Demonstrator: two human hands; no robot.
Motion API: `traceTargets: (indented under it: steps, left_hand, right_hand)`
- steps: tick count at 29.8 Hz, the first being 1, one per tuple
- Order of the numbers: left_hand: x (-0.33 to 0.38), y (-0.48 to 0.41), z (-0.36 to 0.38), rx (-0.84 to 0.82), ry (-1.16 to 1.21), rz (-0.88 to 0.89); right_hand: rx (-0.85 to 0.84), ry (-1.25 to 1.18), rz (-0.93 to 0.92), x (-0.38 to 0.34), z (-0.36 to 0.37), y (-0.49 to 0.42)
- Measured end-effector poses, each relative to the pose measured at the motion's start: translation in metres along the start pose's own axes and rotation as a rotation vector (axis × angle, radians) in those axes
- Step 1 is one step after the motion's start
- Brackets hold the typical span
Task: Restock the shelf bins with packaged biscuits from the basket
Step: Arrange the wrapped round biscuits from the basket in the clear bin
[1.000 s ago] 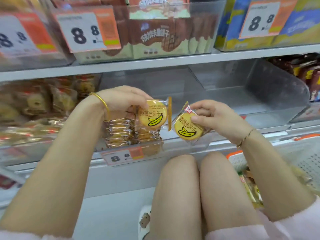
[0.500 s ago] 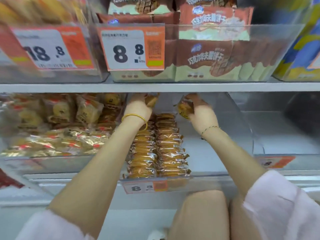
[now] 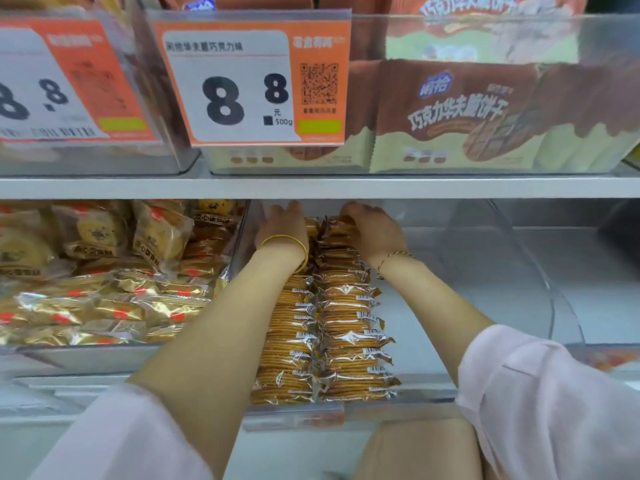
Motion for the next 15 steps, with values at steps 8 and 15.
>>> traceTargets:
  steps: [8,15]
  left_hand:
    - [0.001,-0.009,-0.016,-0.188,-0.260,0.195]
    - [0.001,-0.013,-0.022,-0.252,-0.342,0.228]
  right_hand:
    - [-0.245,-0.180,-0.071,0.012,-0.008,-0.009]
    - [-0.178,-0.182,-0.076,0.009,-0.008,-0.011]
Point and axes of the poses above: each hand's wrist, its own y-axis away from the middle knuckle, its own z-axis out of the palm, x = y × z, the point moved 2 cm from there along -y, towards the middle knuckle, and after that the axes turned 5 degrees about -z, right-handed, at the moved point
